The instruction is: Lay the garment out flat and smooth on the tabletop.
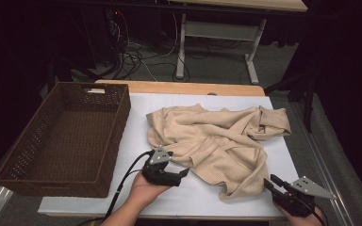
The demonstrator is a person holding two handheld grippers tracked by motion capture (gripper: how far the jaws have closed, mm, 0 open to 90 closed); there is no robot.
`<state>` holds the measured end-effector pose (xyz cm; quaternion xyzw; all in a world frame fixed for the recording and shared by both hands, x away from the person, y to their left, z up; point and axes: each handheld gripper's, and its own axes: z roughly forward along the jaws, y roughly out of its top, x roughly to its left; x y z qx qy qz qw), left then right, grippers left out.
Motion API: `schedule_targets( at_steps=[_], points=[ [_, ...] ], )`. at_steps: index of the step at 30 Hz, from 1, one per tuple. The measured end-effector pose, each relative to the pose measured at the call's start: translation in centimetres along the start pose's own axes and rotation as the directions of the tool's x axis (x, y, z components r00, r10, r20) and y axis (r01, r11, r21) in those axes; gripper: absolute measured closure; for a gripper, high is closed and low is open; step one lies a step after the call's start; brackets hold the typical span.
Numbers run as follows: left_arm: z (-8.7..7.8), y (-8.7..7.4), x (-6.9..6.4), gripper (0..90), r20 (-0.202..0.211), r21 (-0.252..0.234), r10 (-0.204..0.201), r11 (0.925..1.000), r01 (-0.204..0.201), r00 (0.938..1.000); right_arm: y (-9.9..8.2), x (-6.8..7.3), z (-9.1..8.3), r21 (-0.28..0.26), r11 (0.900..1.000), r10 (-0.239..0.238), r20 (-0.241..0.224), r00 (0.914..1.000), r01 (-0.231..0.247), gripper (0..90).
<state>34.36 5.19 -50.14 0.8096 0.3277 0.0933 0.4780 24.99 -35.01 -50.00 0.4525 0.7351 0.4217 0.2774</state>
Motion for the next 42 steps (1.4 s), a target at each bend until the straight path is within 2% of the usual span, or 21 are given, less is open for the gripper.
schedule_targets(
  at_steps=[4, 6, 7, 8, 9, 10, 11, 12, 14, 17, 21, 24, 26, 27, 29, 31, 35, 37, 39, 40, 42],
  points=[
    [3.5, 3.5, -1.2, 21.6, 0.014, 0.009, 0.0, 1.0, 0.0, 0.9999, 0.1, 0.2, -0.4, -0.013, 0.9999, -0.004, -0.006, 1.0, 0.004, 62.2],
    [5.2, 4.4, -1.6, 29.2, -0.045, 0.048, 0.036, 0.9983, -0.034, 0.9983, 0.2, 0.6, -0.3, -0.016, 0.9998, -0.009, -0.015, 0.9998, 0.009, 61.5],
    [5.9, 4.6, -1.4, 35.1, -0.055, 0.069, 0.042, 0.9969, -0.038, 0.9976, 0.2, 0.7, -0.3, -0.019, 0.9997, -0.015, -0.019, 0.9997, 0.015, 61.2],
    [6.3, 4.5, -1.2, 45.6, -0.036, 0.083, 0.031, 0.9961, -0.028, 0.9989, 0.3, 0.9, -0.2, -0.021, 0.9996, -0.02, -0.021, 0.9996, 0.02, 61.1],
    [6.3, 4.3, -0.9, 60.8, -0.042, 0.1, 0.016, 0.9949, -0.012, 0.999, 0.4, 1.1, -0.2, -0.021, 0.9994, -0.029, -0.026, 0.9992, 0.028, 61.1],
    [6.1, 4.1, -0.9, 68.0, -0.038, 0.097, 0.019, 0.9951, -0.015, 0.9991, 0.5, 1.3, -0.1, -0.018, 0.9991, -0.04, -0.027, 0.9988, 0.039, 61.2],
    [5.7, 3.8, -0.9, 71.4, -0.044, 0.091, 0.03, 0.9955, -0.026, 0.9986, 0.6, 1.4, -0.1, -0.017, 0.9987, -0.048, -0.029, 0.9985, 0.047, 61.2],
    [5.7, 3.8, -0.9, 72.8, -0.044, 0.091, 0.03, 0.9955, -0.026, 0.9986, 0.7, 1.6, 0.0, -0.02, 0.9985, -0.052, -0.032, 0.9981, 0.051, 61.2],
    [4.6, 3.1, -0.8, 74.1, -0.043, 0.089, 0.043, 0.9953, -0.039, 0.9982, 0.8, 1.8, 0.1, -0.023, 0.9982, -0.056, -0.04, 0.9976, 0.055, 61.2],
    [2.3, 1.6, -0.7, 74.3, -0.032, 0.076, 0.043, 0.9963, -0.041, 0.9986, 0.9, 2.0, 0.2, -0.023, 0.9978, -0.064, -0.044, 0.997, 0.063, 61.1],
    [-1.2, -1.3, -1.1, 74.3, -0.02, 0.061, 0.025, 0.9979, -0.024, 0.9995, 1.0, 2.3, 0.2, -0.02, 0.9976, -0.067, -0.036, 0.9971, 0.067, 61.0],
    [-4.0, -3.3, -1.2, 74.2, -0.019, 0.05, -0.008, 0.9987, 0.009, 0.9998, 1.2, 2.6, 0.2, -0.028, 0.9973, -0.068, -0.031, 0.9972, 0.067, 60.9],
    [-5.6, -4.5, -1.4, 73.8, -0.042, 0.065, 0.017, 0.9978, -0.014, 0.999, 1.4, 3.0, 0.2, -0.036, 0.9965, -0.076, -0.036, 0.9965, 0.075, 60.4],
    [-6.1, -4.9, -1.5, 73.8, -0.053, 0.06, 0.014, 0.9982, -0.01, 0.9985, 1.5, 3.3, 0.2, -0.038, 0.996, -0.082, -0.036, 0.996, 0.081, 59.3],
    [-6.8, -5.2, -1.3, 73.8, -0.054, 0.047, 0.001, 0.9989, 0.002, 0.9985, 1.7, 3.8, 0.4, -0.038, 0.9958, -0.084, -0.037, 0.9957, 0.083, 55.4],
    [-6.8, -5.2, -1.3, 73.8, -0.055, 0.046, 0.003, 0.9989, -0.001, 0.9985, 2.0, 4.2, 0.5, -0.047, 0.9948, -0.092, -0.033, 0.9952, 0.09, 51.8],
    [-5.8, -5.4, -1.2, 71.9, -0.048, 0.068, 0.0, 0.9977, 0.003, 0.9989, 2.6, 5.2, 0.5, -0.07, 0.9928, -0.101, -0.044, 0.994, 0.097, 46.9],
    [-5.3, -5.3, -1.1, 57.6, -0.059, 0.077, 0.003, 0.997, 0.002, 0.9982, 2.9, 5.7, 1.1, -0.062, 0.9923, -0.111, -0.062, 0.9919, 0.107, 46.2],
    [-5.0, -4.8, -1.3, 33.8, -0.109, 0.065, 0.028, 0.9977, -0.021, 0.9937, 2.9, 5.9, 2.2, -0.01, 0.9942, -0.108, -0.064, 0.9921, 0.107, 40.8],
    [-4.9, -4.5, -1.5, 25.3, -0.12, 0.062, 0.044, 0.9974, -0.037, 0.9918, 2.7, 5.9, 2.8, 0.014, 0.9946, -0.102, -0.065, 0.9927, 0.103, 38.5],
    [-4.7, -4.0, -1.8, 21.7, -0.119, 0.042, 0.066, 0.9973, -0.061, 0.9908, 2.1, 5.9, 3.5, 0.057, 0.9924, -0.106, -0.052, 0.993, 0.109, 34.4]
  ],
)
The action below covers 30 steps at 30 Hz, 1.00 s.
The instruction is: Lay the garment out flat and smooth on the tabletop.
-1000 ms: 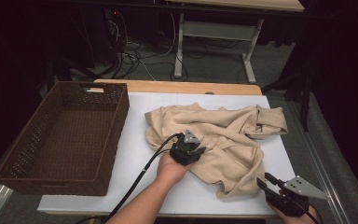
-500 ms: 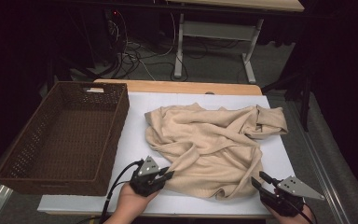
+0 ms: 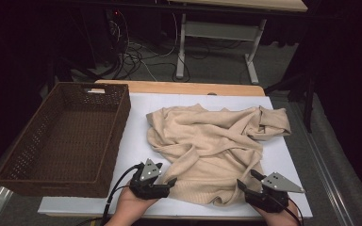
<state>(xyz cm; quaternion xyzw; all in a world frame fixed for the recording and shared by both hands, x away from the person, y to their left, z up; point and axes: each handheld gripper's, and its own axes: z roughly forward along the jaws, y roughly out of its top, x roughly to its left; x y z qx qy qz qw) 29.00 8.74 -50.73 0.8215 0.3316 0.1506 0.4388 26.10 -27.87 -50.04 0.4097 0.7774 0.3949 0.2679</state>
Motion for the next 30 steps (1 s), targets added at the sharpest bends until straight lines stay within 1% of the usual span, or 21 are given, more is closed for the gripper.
schedule_targets(
  at_steps=[1, 2, 3, 4, 5, 6, 7, 8, 10, 11, 12, 13, 15, 16, 18, 19, 20, 21, 22, 25, 30],
  points=[
    [0.1, 0.3, -0.1, 21.7, 0.0, -0.006, 0.01, 0.9999, -0.01, 0.9999, -0.3, 0.0, 0.3, 0.019, 0.9998, -0.007, -0.003, 1.0, 0.007, 34.8],
    [0.4, 1.2, -0.2, 21.7, -0.005, -0.005, 0.032, 0.9995, -0.032, 0.9995, -0.6, 0.0, 0.5, 0.041, 0.9991, -0.005, -0.012, 0.9999, 0.006, 36.3],
    [0.6, 1.9, -0.1, 21.7, -0.011, -0.006, 0.052, 0.9986, -0.052, 0.9986, -1.0, 0.1, 0.8, 0.065, 0.9979, -0.008, -0.02, 0.9998, 0.009, 44.9],
    [0.6, 1.9, -0.1, 21.8, -0.011, -0.006, 0.052, 0.9986, -0.052, 0.9986, -1.2, 0.0, 0.8, 0.065, 0.9977, -0.019, -0.022, 0.9996, 0.02, 59.2],
    [0.9, 2.6, 0.0, 21.8, -0.011, -0.007, 0.064, 0.9979, -0.065, 0.9979, -1.2, 0.0, 0.8, 0.065, 0.9977, -0.019, -0.022, 0.9996, 0.02, 59.2],
    [1.5, 3.5, 0.1, 21.9, 0.002, 0.004, 0.064, 0.998, -0.064, 0.998, -1.3, -0.1, 0.6, 0.055, 0.9979, -0.032, -0.024, 0.9992, 0.033, 71.8],
    [2.1, 4.0, 0.2, 23.0, 0.007, 0.016, 0.064, 0.9978, -0.064, 0.9979, -1.2, -0.2, 0.3, 0.048, 0.9985, -0.026, -0.02, 0.9995, 0.027, 82.0],
    [2.8, 4.5, 0.3, 25.5, 0.017, 0.035, 0.062, 0.9974, -0.063, 0.9979, -1.1, -0.3, 0.0, 0.032, 0.9991, -0.029, -0.006, 0.9996, 0.029, 83.8],
    [4.3, 4.9, 0.4, 28.7, 0.02, 0.09, 0.046, 0.9947, -0.048, 0.9987, -1.0, -0.6, -0.9, 0.005, 0.9996, -0.028, 0.026, 0.9993, 0.028, 84.5],
    [4.9, 4.8, 0.4, 29.7, 0.021, 0.115, 0.048, 0.9921, -0.051, 0.9986, -1.0, -0.9, -1.4, -0.012, 0.9997, -0.02, 0.041, 0.999, 0.021, 84.6],
    [5.3, 4.6, 0.4, 36.7, 0.019, 0.135, 0.058, 0.989, -0.06, 0.9982, -1.1, -1.2, -2.0, -0.025, 0.9997, -0.007, 0.053, 0.9986, 0.008, 84.6],
    [5.5, 4.4, 0.5, 40.8, 0.01, 0.149, 0.065, 0.9866, -0.066, 0.9978, -1.3, -1.6, -2.6, -0.036, 0.9993, 0.008, 0.067, 0.9977, -0.005, 84.6],
    [5.2, 3.6, 0.6, 52.2, 0.014, 0.13, 0.07, 0.9889, -0.071, 0.9975, -1.8, -2.8, -3.8, -0.054, 0.9977, 0.045, 0.095, 0.9944, -0.04, 84.6],
    [4.8, 3.4, 0.6, 52.4, 0.001, 0.128, 0.079, 0.9887, -0.079, 0.9969, -2.3, -3.8, -4.4, -0.056, 0.9971, 0.058, 0.111, 0.9921, -0.052, 84.8],
    [3.8, 2.9, 1.0, 63.0, -0.017, 0.127, 0.104, 0.9867, -0.101, 0.9944, -3.2, -5.4, -4.9, -0.031, 0.9971, 0.073, 0.14, 0.9874, -0.069, 84.9],
    [3.4, 2.7, 1.3, 68.8, -0.018, 0.133, 0.101, 0.9862, -0.098, 0.9947, -3.8, -6.5, -5.1, -0.014, 0.9959, 0.091, 0.156, 0.9836, -0.09, 84.9],
    [3.0, 2.4, 1.6, 73.0, -0.013, 0.131, 0.092, 0.9874, -0.089, 0.9957, -4.2, -7.1, -5.2, -0.002, 0.9951, 0.098, 0.165, 0.9813, -0.099, 84.9],
    [2.6, 2.2, 2.0, 74.0, -0.002, 0.125, 0.077, 0.9892, -0.076, 0.997, -4.5, -7.5, -5.3, 0.003, 0.9944, 0.104, 0.17, 0.98, -0.106, 84.9],
    [2.6, 2.2, 2.0, 74.1, -0.002, 0.125, 0.077, 0.9892, -0.076, 0.997, -4.7, -7.7, -5.4, 0.007, 0.9938, 0.109, 0.167, 0.9799, -0.111, 84.9],
    [1.4, 0.9, 2.3, 74.1, 0.022, 0.116, 0.036, 0.9925, -0.039, 0.9991, -5.1, -7.9, -5.5, 0.021, 0.994, 0.103, 0.159, 0.9818, -0.107, 84.9],
    [-0.4, -0.9, 1.2, 73.8, 0.053, 0.098, 0.008, 0.9951, -0.013, 0.9986, -5.3, -7.3, -5.4, 0.029, 0.9942, 0.099, 0.144, 0.9846, -0.104, 84.8]
  ],
)
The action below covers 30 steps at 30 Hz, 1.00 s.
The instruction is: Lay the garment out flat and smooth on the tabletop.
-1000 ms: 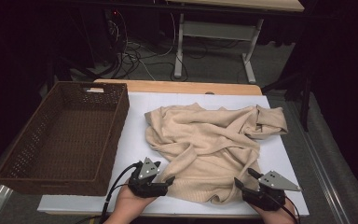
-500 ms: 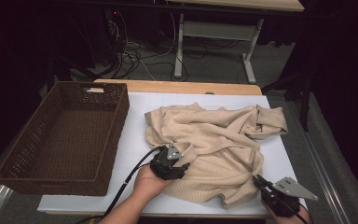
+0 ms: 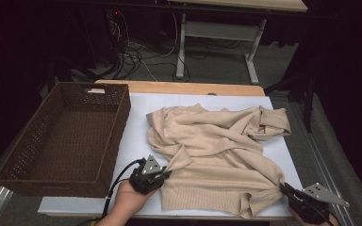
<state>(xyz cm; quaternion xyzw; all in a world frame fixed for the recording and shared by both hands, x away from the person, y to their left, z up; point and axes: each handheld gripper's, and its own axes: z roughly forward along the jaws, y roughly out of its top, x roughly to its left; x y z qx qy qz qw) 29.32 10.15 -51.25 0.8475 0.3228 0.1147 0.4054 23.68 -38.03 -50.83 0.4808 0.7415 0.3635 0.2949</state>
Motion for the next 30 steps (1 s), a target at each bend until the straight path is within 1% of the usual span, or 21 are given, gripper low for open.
schedule_targets(
  at_steps=[1, 2, 3, 5, 7, 8, 9, 11, 12, 13, 15, 16, 17, 19, 22, 24, 26, 27, 28, 29, 30],
  points=[
    [-0.3, -0.2, -0.2, 73.8, 0.01, -0.007, -0.012, 0.9999, 0.012, 0.9999, 0.0, 0.1, 0.0, -0.001, 1.0, 0.002, -0.002, 1.0, -0.002, 84.8],
    [-0.7, -0.3, -0.3, 73.8, 0.019, -0.013, -0.013, 0.9998, 0.013, 0.9997, 0.0, 0.1, -0.1, -0.001, 1.0, 0.004, -0.004, 1.0, -0.004, 84.8],
    [-1.0, -0.4, -0.5, 73.8, 0.024, -0.02, -0.006, 0.9998, 0.006, 0.9997, 0.0, 0.2, -0.3, -0.005, 0.9999, 0.01, -0.004, 0.9999, -0.01, 84.8],
    [-1.5, -0.8, -0.7, 73.6, 0.052, -0.028, -0.002, 0.9996, 0.003, 0.9987, -0.3, 0.4, -0.8, -0.01, 0.9999, 0.01, -0.01, 0.9999, -0.01, 84.8],
    [-1.6, -0.9, -0.7, 72.3, 0.079, -0.011, 0.004, 0.9999, -0.003, 0.9969, -0.6, 0.6, -1.2, -0.01, 0.9999, 0.009, -0.014, 0.9999, -0.009, 84.8],
    [-1.6, -1.0, -0.6, 71.2, 0.078, -0.008, 0.012, 0.9999, -0.011, 0.9969, -0.8, 0.6, -1.4, -0.005, 1.0, 0.007, -0.016, 0.9998, -0.007, 84.7],
    [-1.6, -1.1, -0.5, 71.2, 0.079, -0.008, 0.011, 0.9999, -0.011, 0.9968, -1.2, 0.7, -1.6, -0.004, 0.9999, 0.011, -0.016, 0.9998, -0.011, 84.7],
    [-1.6, -1.2, -0.3, 71.3, 0.096, -0.005, -0.004, 1.0, 0.005, 0.9954, -1.6, 0.7, -2.1, -0.005, 0.9997, 0.026, -0.022, 0.9994, -0.026, 84.7],
    [-1.6, -1.2, -0.3, 71.7, 0.096, -0.005, -0.004, 1.0, 0.005, 0.9954, -1.6, 0.8, -2.3, -0.008, 0.9995, 0.03, -0.022, 0.9993, -0.03, 84.8],
    [-1.8, -1.3, -0.6, 72.3, 0.116, -0.004, 0.006, 1.0, -0.006, 0.9932, -1.7, 0.9, -2.6, -0.009, 0.9996, 0.026, -0.02, 0.9995, -0.026, 84.8],
    [-2.1, -1.2, -1.2, 72.3, 0.132, -0.001, 0.026, 0.9997, -0.026, 0.9909, -2.1, 1.2, -3.2, -0.007, 0.9997, 0.022, -0.015, 0.9996, -0.022, 84.8],
    [-2.1, -1.2, -1.2, 72.3, 0.132, -0.001, 0.026, 0.9997, -0.026, 0.9909, -2.4, 1.3, -3.5, -0.005, 0.9997, 0.022, -0.014, 0.9997, -0.022, 84.8],
    [-2.4, -1.3, -1.4, 72.2, 0.142, -0.009, 0.028, 0.9996, -0.027, 0.9895, -2.7, 1.4, -3.9, -0.006, 0.9997, 0.025, -0.013, 0.9996, -0.025, 84.9],
    [-2.8, -1.4, -1.8, 72.2, 0.143, -0.013, 0.042, 0.9991, -0.04, 0.9888, -2.9, 1.4, -4.3, -0.007, 0.9996, 0.029, -0.012, 0.9995, -0.029, 84.9],
    [-3.3, -1.8, -1.7, 72.2, 0.145, -0.015, 0.022, 0.9997, -0.02, 0.9892, -3.7, 1.2, -5.1, -0.009, 0.999, 0.043, -0.007, 0.9991, -0.043, 84.9],
    [-3.6, -1.9, -1.5, 72.2, 0.129, -0.008, 0.009, 0.9999, -0.008, 0.9916, -3.8, 1.0, -5.1, -0.009, 0.9987, 0.051, -0.003, 0.9987, -0.051, 84.8],
    [-3.8, -2.1, -1.0, 72.4, 0.126, 0.009, -0.007, 0.9999, 0.006, 0.9919, -3.6, 0.9, -4.8, -0.01, 0.999, 0.044, 0.007, 0.999, -0.044, 84.5],
    [-3.9, -2.3, -0.8, 72.4, 0.132, 0.012, -0.01, 0.9999, 0.008, 0.9912, -3.5, 1.0, -4.6, -0.014, 0.9992, 0.038, 0.006, 0.9993, -0.038, 83.2],
    [-4.0, -2.6, -0.7, 72.2, 0.133, 0.003, -0.013, 0.9999, 0.013, 0.9911, -3.4, 1.0, -4.6, -0.021, 0.999, 0.04, 0.002, 0.9992, -0.04, 80.0],
    [-4.1, -2.8, -0.4, 72.0, 0.132, -0.002, -0.021, 0.9998, 0.021, 0.9911, -3.2, 1.1, -4.5, -0.032, 0.9986, 0.041, -0.001, 0.9992, -0.041, 74.1],
    [-4.0, -2.8, -0.2, 66.6, 0.128, -0.008, -0.03, 0.9995, 0.032, 0.9913, -3.0, 1.1, -4.5, -0.043, 0.9982, 0.043, -0.004, 0.9991, -0.043, 66.6]
  ],
)
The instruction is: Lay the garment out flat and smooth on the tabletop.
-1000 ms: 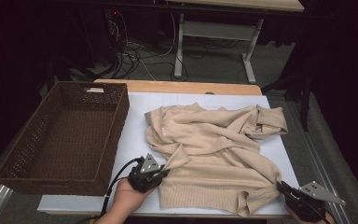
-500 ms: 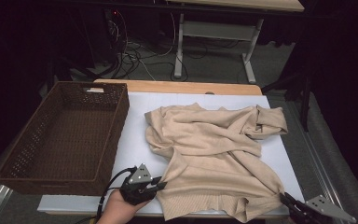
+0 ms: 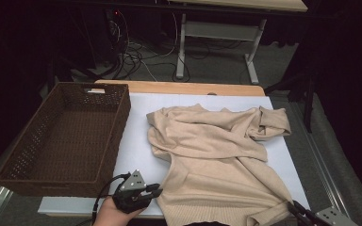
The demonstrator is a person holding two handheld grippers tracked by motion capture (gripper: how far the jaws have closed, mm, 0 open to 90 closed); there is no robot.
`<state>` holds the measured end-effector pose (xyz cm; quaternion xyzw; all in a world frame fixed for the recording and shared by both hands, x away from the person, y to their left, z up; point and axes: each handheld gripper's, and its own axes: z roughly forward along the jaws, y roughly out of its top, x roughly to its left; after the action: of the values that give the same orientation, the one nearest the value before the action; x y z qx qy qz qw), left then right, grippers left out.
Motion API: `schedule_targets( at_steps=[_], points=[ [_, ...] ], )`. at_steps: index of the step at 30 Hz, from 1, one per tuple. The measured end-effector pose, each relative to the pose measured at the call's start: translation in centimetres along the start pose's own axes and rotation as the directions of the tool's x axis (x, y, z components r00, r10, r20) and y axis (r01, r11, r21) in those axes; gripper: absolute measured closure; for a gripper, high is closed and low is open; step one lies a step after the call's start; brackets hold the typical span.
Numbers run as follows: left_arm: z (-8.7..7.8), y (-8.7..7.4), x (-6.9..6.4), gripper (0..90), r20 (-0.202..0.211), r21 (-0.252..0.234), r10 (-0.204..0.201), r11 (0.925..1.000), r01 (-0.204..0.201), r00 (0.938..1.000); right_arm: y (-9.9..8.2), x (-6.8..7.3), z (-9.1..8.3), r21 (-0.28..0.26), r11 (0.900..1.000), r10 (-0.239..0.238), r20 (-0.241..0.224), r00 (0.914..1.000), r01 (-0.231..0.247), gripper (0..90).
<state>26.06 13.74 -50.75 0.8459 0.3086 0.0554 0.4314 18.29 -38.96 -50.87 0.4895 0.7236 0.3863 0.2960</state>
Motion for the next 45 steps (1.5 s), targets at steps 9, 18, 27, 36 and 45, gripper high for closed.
schedule_targets(
  at_steps=[9, 18, 27, 36, 45],
  points=[
    [2.5, 3.5, -1.2, 24.0, -0.083, -0.103, 0.042, 0.9934, -0.051, 0.9957, 4.0, 0.6, 2.7, -0.015, 0.9984, -0.055, -0.018, 0.9983, 0.055, 55.5],
    [0.7, 0.6, -0.7, 81.6, 0.052, -0.047, 0.059, 0.9973, -0.057, 0.9969, 0.9, 0.1, 3.0, 0.078, 0.9956, -0.049, -0.04, 0.998, 0.052, 85.2],
    [-0.1, -1.7, -2.4, 81.2, 0.113, 0.034, 0.034, 0.9987, -0.038, 0.993, -1.9, -0.2, -1.3, 0.075, 0.9965, -0.036, -0.021, 0.9991, 0.038, 85.6],
    [-1.3, -0.3, -1.6, 30.8, 0.015, -0.105, -0.067, 0.9921, 0.068, 0.9976, -1.0, -1.6, -2.9, -0.005, 0.9985, 0.055, -0.01, 0.9984, -0.055, 49.7],
    [6.5, 3.3, -1.0, 26.9, -0.138, 0.133, 0.049, 0.9907, -0.031, 0.9892, 3.1, -2.5, 6.1, 0.138, 0.9896, 0.046, -0.04, 0.9982, -0.04, 38.6]
  ],
)
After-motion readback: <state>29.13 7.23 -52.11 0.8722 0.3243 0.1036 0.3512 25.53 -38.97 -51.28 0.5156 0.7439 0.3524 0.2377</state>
